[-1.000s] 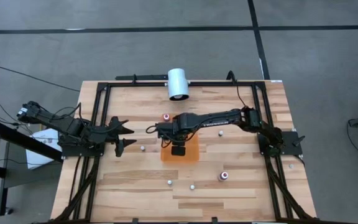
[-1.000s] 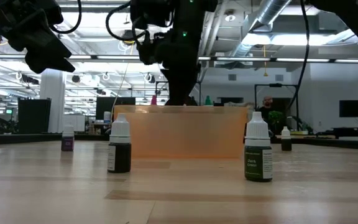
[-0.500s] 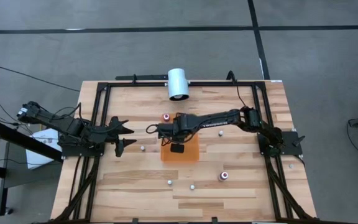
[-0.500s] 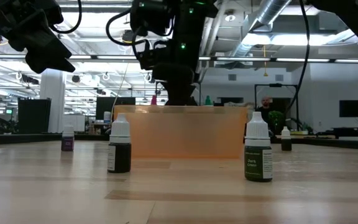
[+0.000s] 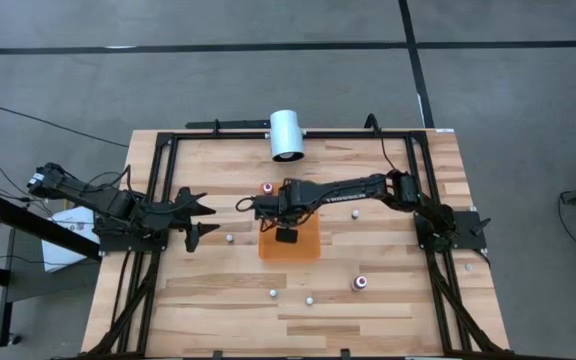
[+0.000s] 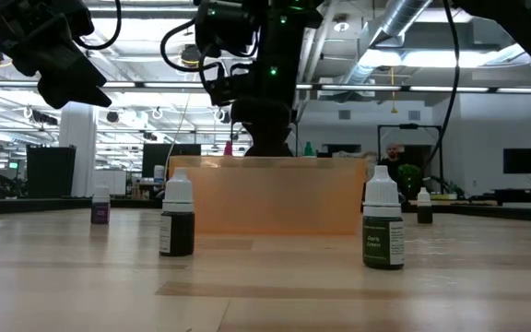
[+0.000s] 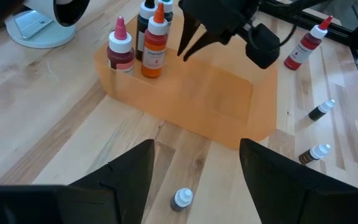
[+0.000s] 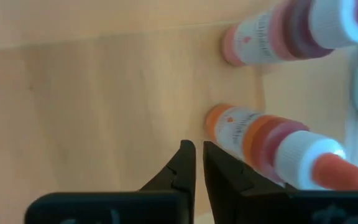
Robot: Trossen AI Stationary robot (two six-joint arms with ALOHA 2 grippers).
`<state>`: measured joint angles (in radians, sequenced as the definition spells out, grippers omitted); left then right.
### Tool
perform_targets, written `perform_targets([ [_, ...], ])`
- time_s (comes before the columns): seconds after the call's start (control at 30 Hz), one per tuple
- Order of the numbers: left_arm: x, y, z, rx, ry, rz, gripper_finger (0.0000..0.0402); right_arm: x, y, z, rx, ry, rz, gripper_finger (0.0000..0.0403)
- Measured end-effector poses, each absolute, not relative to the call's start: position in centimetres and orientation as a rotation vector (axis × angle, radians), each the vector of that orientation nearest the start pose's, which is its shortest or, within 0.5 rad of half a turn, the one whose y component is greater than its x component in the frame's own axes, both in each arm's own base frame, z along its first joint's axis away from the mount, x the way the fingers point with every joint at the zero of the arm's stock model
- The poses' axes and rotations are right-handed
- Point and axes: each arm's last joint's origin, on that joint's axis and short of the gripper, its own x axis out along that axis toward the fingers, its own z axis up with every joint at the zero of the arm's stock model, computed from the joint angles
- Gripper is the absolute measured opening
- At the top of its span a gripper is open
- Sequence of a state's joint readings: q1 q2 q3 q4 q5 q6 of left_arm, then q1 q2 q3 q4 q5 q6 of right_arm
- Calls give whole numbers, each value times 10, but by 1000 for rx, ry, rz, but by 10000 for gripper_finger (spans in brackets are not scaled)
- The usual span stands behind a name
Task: Pick & Place food coloring
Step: Put the large orange food coloring bottle into the bin
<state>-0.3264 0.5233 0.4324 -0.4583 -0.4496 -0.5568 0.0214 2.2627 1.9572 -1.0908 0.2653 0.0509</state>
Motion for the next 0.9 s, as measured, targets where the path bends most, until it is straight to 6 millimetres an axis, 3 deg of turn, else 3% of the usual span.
perform_targets([
  [0.2,118,-27,224,-336,458,256,229,456,-4,196,-155,1383,-253,1],
  [0.63,118,-27,224,-335,457,256,229,456,-7,196,-166,1381,-279,1],
  [0.9,118,-27,224,-335,458,256,229,457,-19,197,-165,1374,-321,0],
])
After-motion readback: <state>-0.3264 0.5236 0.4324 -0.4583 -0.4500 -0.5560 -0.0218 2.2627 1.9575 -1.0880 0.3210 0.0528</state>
